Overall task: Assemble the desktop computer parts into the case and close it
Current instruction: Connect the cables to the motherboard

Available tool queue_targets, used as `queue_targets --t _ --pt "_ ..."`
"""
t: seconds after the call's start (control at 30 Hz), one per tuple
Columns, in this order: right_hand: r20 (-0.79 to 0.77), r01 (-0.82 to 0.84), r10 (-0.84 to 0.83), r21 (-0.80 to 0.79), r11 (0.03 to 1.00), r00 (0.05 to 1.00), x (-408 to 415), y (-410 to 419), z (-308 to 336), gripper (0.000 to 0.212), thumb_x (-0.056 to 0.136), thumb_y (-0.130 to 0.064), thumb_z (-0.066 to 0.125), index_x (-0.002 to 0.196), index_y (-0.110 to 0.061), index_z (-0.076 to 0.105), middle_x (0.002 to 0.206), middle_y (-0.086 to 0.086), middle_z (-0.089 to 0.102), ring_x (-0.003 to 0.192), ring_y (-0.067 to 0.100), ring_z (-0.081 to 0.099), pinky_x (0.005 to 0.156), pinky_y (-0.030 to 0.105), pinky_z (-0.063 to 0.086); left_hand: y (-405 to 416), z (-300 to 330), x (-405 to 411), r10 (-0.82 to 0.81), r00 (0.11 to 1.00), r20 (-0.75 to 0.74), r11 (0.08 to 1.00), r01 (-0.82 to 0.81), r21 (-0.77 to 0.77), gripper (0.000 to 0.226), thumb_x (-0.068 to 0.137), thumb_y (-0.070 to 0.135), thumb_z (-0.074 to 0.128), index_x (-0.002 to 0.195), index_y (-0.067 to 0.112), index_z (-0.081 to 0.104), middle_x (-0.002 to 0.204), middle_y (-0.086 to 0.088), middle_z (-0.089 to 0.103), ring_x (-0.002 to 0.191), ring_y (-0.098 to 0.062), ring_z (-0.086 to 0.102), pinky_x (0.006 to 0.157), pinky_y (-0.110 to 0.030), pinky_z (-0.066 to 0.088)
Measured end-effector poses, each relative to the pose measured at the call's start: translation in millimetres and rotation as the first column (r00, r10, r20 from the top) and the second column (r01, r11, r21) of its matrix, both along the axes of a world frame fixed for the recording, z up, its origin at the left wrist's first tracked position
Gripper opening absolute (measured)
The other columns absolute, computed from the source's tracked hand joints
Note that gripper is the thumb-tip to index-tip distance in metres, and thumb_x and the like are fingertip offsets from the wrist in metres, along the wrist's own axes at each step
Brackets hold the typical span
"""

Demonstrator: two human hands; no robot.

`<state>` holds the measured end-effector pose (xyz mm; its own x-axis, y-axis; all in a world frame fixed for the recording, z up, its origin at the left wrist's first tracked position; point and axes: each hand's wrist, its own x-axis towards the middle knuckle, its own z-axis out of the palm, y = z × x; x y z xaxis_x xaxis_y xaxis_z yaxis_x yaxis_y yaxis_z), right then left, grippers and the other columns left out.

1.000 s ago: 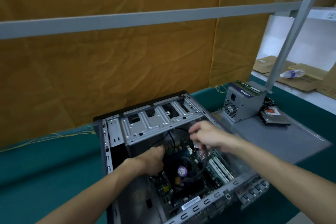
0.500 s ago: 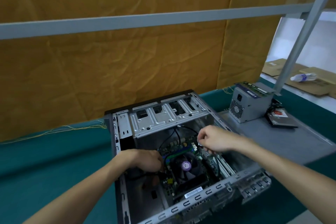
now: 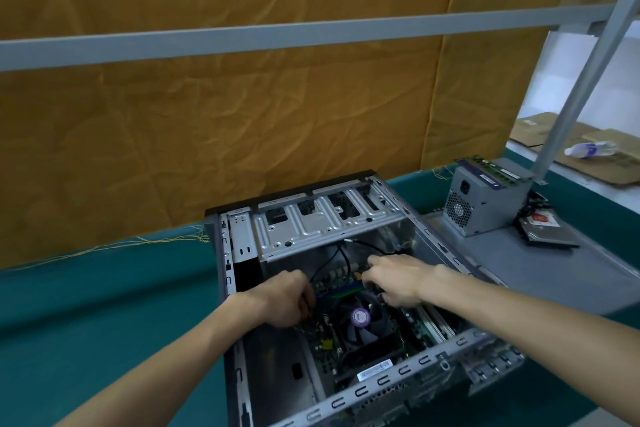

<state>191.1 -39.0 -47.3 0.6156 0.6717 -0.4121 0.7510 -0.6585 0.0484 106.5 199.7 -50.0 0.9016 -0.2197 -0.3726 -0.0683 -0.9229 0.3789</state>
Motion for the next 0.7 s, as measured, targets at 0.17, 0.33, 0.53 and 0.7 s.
queue_targets --t 0.17,0.33,0.53,0.7 --pt "0.008 -0.011 0.01 0.044 0.999 1.0 3.7 0.2 -4.8 0.04 0.088 -0.007 0.07 0.127 -0.018 0.064 0.119 0.006 0.056 0.109 0.031 0.06 0.085 0.04 0.047 -1.5 2.4 -1.1 0.086 0.982 0.167 0.986 -0.061 -0.152 0.028 0.09 0.003 0.057 0.105 0.02 0.073 0.094 0.009 0.072 0.083 0.0 0.068 0.069 -0.015 0.057" --pt "0.013 -0.012 0.011 0.07 0.997 1.0 3.6 1.8 -9.8 0.054 0.082 0.006 0.063 0.128 -0.02 0.057 0.121 0.01 0.063 0.108 0.033 0.063 0.08 0.041 0.049 -5.6 7.1 -1.7 0.158 0.957 0.245 0.97 -0.104 -0.218 0.039 0.096 -0.001 0.049 0.122 0.017 0.072 0.112 0.004 0.073 0.097 -0.001 0.066 0.077 -0.008 0.051" --pt "0.06 -0.05 0.045 0.083 0.995 0.997 5.4 6.1 -7.4 0.029 0.09 -0.002 0.061 0.114 -0.017 0.064 0.111 0.012 0.071 0.1 0.034 0.066 0.084 0.042 0.053 -8.3 11.5 -6.4 0.172 0.952 0.252 0.963 -0.108 -0.248 0.043 0.096 -0.002 0.046 0.13 0.017 0.066 0.123 0.002 0.069 0.104 -0.006 0.062 0.074 -0.002 0.046" --pt "0.066 0.013 -0.017 0.061 0.998 0.998 6.1 3.9 -11.8 0.013 0.099 -0.012 0.049 0.11 -0.017 0.055 0.107 0.009 0.069 0.088 0.032 0.062 0.08 0.043 0.05 -7.1 4.5 -12.9 0.113 0.984 0.141 0.99 -0.124 0.07 0.024 0.095 0.007 0.048 0.11 0.009 0.066 0.111 -0.011 0.069 0.095 -0.029 0.069 0.075 -0.04 0.059"
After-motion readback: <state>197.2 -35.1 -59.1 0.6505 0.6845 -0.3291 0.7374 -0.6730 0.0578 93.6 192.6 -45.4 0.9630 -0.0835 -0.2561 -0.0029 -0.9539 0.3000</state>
